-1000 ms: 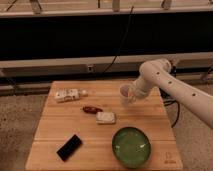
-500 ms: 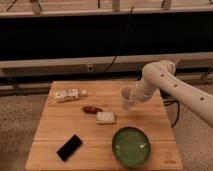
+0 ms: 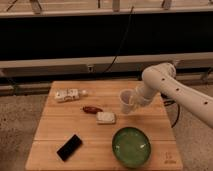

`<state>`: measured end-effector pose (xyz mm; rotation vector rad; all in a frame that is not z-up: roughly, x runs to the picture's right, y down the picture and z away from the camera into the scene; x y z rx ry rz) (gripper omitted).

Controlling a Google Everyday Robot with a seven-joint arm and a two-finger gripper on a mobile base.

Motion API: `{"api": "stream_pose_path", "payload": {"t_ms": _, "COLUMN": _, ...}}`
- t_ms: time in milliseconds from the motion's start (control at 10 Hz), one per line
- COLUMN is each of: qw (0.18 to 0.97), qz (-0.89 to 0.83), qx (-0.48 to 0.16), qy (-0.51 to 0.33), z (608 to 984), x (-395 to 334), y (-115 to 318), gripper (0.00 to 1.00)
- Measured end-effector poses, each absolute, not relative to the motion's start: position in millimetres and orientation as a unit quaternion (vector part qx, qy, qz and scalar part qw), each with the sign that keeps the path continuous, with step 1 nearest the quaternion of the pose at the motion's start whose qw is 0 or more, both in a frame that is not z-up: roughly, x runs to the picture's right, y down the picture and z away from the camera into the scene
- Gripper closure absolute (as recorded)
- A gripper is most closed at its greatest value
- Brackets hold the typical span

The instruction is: Place the ceramic cup in the ceramic bowl

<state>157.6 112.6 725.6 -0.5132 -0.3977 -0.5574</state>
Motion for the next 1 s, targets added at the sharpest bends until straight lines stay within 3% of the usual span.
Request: {"api": "stream_pose_path", "payload": {"t_ms": 1000, "qw": 0.891, "qz": -0.297, "qx": -0.274, "qy": -0.205, "z": 696.7, "x": 143.8, "y": 173.2, "gripper": 1.0}}
